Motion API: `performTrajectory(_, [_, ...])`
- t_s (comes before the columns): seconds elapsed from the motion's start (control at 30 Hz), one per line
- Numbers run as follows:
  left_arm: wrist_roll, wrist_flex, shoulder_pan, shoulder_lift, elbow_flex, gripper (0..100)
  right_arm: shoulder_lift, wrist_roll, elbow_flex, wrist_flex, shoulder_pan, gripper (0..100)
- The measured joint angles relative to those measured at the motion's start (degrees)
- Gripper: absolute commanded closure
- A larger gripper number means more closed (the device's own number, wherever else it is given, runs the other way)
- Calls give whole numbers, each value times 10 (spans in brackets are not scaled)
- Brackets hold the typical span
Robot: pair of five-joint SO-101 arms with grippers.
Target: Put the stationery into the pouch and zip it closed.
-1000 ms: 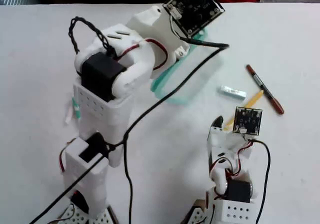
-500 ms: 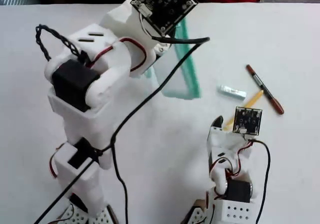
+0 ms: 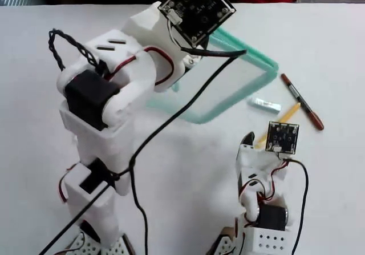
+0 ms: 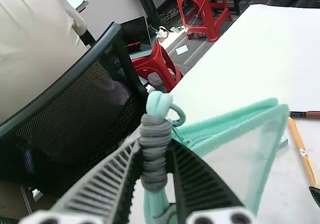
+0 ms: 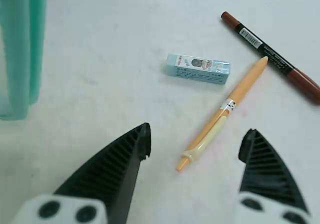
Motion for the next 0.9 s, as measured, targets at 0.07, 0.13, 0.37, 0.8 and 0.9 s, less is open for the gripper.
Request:
performTrajectory(0.07, [0, 0, 0, 0, 0, 976, 0, 0, 0, 0, 0, 714])
performTrajectory(0.13, [0, 0, 0, 0, 0, 976, 0, 0, 0, 0, 0, 714])
performTrajectory(0.37, [61, -7, -17, 0, 0, 976, 0, 0, -72, 104, 0, 714])
performTrajectory(0.8, [-32, 6, 77, -4, 100, 976, 7, 65, -244, 134, -29, 715])
performTrajectory(0.9, [-32, 6, 78, -5, 104, 968, 68, 70, -251, 82, -33, 715])
